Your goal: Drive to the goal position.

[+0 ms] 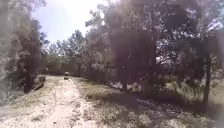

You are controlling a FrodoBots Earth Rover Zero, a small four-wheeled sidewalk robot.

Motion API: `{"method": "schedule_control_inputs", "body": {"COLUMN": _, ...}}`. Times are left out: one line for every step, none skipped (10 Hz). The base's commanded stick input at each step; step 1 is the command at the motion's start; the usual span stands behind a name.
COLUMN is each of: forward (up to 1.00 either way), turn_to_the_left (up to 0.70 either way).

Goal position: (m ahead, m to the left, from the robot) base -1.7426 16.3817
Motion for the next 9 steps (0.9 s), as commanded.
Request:
{"method": "schedule_control_inputs", "body": {"forward": 0.0, "turn_to_the_left": 0.0}}
{"method": "schedule_control_inputs", "body": {"forward": 0.0, "turn_to_the_left": 0.0}}
{"method": "schedule_control_inputs", "body": {"forward": 0.0, "turn_to_the_left": 0.0}}
{"method": "schedule_control_inputs", "body": {"forward": 0.0, "turn_to_the_left": 0.0}}
{"method": "schedule_control_inputs", "body": {"forward": 0.02, "turn_to_the_left": 0.0}}
{"method": "schedule_control_inputs", "body": {"forward": 0.12, "turn_to_the_left": 0.0}}
{"method": "schedule_control_inputs", "body": {"forward": 0.41, "turn_to_the_left": 0.0}}
{"method": "schedule_control_inputs", "body": {"forward": 0.65, "turn_to_the_left": 0.0}}
{"method": "schedule_control_inputs", "body": {"forward": 0.67, "turn_to_the_left": 0.0}}
